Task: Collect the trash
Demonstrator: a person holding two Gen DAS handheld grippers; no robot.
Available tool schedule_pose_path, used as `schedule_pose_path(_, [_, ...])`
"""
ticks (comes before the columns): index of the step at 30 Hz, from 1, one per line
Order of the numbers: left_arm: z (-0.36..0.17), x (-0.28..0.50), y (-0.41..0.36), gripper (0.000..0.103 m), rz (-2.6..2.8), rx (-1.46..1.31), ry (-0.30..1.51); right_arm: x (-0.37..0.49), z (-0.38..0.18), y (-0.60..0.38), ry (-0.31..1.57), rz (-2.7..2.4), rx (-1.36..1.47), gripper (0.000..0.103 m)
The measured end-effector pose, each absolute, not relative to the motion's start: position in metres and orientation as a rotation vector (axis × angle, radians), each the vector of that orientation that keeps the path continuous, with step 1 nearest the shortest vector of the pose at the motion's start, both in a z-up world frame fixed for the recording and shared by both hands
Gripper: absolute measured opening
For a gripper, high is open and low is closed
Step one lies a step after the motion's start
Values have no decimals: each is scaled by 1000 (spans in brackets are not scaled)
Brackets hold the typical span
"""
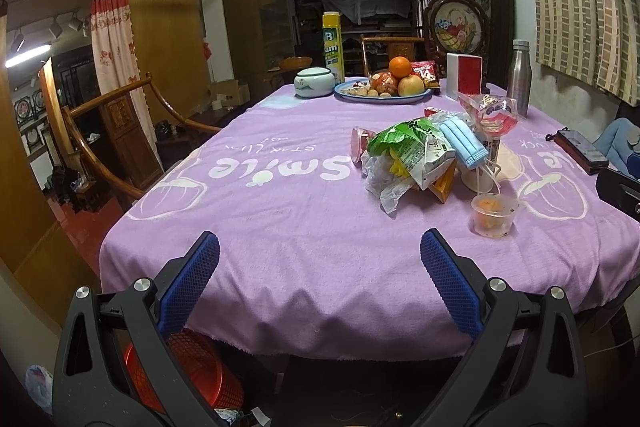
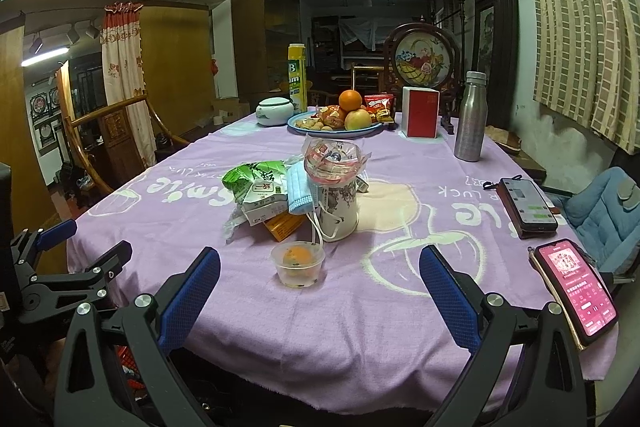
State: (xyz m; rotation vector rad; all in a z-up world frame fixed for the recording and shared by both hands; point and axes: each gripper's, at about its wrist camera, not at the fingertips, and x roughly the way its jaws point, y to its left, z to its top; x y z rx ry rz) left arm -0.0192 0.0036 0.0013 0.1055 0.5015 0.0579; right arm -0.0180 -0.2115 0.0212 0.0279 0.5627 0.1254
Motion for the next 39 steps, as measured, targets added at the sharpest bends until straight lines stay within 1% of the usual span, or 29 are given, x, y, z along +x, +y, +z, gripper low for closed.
schedule_pose_path(39, [-7, -13, 6, 96, 67, 104, 535, -19, 18, -202, 566, 144, 12, 97])
